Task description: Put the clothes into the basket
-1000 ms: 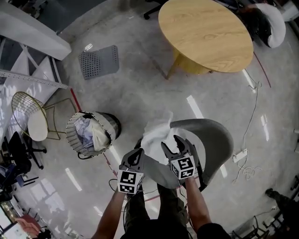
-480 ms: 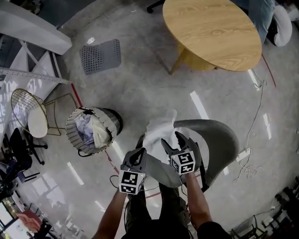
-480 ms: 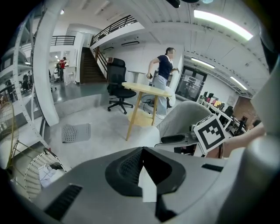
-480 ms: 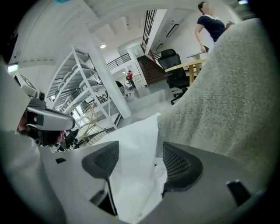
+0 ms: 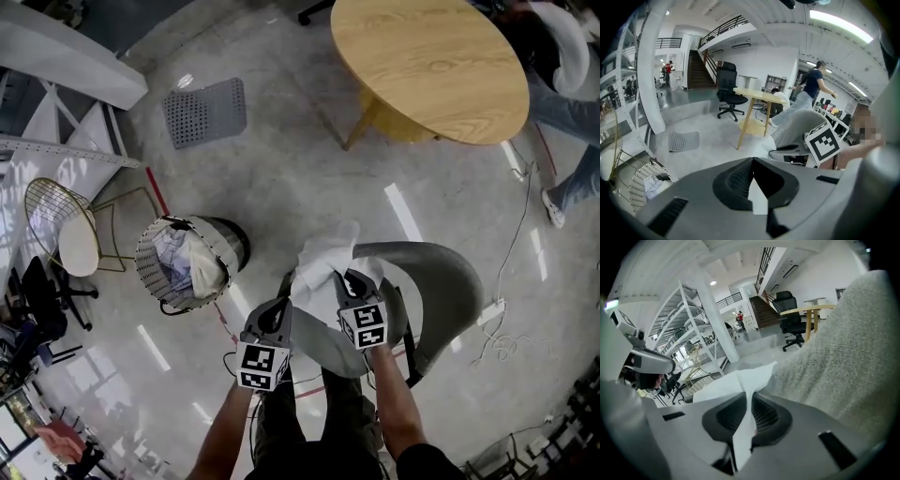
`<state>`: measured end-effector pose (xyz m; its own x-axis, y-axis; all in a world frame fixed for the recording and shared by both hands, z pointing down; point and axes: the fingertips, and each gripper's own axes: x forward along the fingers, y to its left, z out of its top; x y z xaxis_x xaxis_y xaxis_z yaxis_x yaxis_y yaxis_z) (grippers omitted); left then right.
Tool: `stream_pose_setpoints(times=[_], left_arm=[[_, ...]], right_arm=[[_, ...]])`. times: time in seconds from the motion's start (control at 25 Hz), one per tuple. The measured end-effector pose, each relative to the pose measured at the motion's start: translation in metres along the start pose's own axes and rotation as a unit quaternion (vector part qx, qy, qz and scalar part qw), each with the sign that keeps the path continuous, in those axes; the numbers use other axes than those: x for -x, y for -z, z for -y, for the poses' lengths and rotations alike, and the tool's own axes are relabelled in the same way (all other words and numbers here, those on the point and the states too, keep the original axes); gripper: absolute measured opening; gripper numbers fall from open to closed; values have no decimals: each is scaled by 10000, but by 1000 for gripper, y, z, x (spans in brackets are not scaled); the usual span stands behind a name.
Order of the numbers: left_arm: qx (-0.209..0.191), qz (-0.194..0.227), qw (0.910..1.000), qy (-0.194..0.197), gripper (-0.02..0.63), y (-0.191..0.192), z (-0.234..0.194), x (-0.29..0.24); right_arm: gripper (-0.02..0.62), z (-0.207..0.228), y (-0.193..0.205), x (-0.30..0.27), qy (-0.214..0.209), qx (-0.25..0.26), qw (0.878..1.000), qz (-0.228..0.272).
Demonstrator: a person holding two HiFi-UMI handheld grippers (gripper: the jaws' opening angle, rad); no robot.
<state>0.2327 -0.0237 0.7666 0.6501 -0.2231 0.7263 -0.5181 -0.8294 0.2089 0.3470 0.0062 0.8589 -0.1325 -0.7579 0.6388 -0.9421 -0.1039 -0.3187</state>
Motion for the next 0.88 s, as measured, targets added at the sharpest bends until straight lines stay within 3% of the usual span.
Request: stream_pose_setpoints(times=[0.08, 0.36, 0.88], left_arm=[[8, 28, 10000, -4, 6, -3, -1, 2], [7, 213, 9998, -12, 6, -15, -1, 14], [-112, 727, 9972, -169, 6, -52, -11, 73]], right_arm=[[41, 0, -2, 1, 24, 10, 10000, -16], [35, -7, -21, 15, 58, 157, 9998, 145], [35, -39, -93, 75, 202, 310, 9959, 825]])
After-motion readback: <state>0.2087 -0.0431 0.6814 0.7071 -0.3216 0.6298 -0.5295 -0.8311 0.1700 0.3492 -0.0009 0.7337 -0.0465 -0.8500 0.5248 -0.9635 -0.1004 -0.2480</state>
